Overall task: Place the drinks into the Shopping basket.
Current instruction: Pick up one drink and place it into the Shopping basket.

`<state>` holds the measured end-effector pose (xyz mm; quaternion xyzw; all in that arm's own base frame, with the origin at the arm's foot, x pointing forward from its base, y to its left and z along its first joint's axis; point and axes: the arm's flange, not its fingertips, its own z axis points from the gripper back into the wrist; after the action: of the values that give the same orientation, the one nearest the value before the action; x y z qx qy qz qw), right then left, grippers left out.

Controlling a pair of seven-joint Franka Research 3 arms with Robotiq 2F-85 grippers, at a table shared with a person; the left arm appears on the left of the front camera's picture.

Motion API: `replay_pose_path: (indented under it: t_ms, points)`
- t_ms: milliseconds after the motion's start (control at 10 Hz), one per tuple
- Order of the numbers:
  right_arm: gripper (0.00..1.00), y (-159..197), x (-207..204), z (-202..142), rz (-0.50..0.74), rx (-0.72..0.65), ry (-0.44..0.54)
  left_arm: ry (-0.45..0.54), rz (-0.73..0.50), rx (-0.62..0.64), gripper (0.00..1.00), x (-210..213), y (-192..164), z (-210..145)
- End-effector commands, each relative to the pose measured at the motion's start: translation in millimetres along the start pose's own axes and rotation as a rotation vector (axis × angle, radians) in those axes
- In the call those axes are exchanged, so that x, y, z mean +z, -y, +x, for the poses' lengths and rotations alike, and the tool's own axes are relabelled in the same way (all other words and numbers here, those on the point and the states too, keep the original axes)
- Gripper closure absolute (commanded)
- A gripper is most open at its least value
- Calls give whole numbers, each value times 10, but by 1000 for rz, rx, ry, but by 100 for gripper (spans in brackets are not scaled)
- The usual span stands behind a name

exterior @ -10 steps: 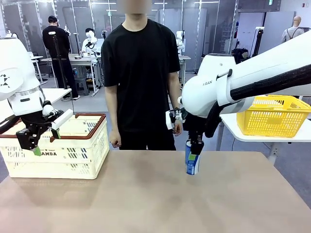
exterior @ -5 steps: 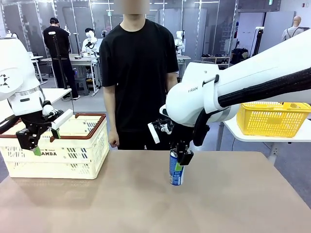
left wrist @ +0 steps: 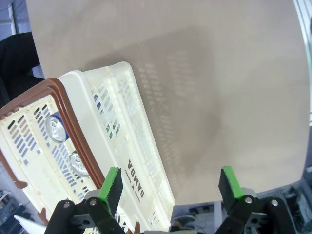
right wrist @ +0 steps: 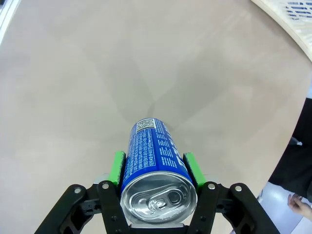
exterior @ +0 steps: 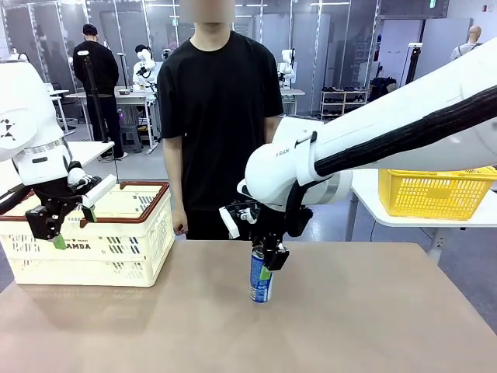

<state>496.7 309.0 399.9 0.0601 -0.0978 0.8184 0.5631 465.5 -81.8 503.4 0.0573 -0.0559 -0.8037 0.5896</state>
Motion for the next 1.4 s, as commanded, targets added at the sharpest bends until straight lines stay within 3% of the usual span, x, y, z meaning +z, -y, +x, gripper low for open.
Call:
replay_pose_path:
  t_ms: [0, 800, 900, 1000, 1100, 1200, 1300]
  points:
    - [90, 127, -74, 54, -10, 34, 10, 4, 5, 14, 0, 14, -2, 3]
    - [90, 168, -368, 218, 23, 94, -52, 4, 5, 14, 0, 14, -2, 3]
    - [38, 157, -361, 220, 20, 93, -74, 4, 5, 14, 0, 14, -2, 3]
    - [23, 147, -361, 223, 5, 116, -90, 4, 5, 14, 0, 14, -2, 3]
    - [18, 148, -352, 229, -2, 125, -96, 4, 5, 14, 0, 14, -2, 3]
    - [3, 149, -340, 233, -3, 131, -104, 4, 5, 14, 0, 14, -2, 3]
    - [0, 138, -321, 238, 7, 139, -114, 4, 5, 14, 0, 14, -2, 3]
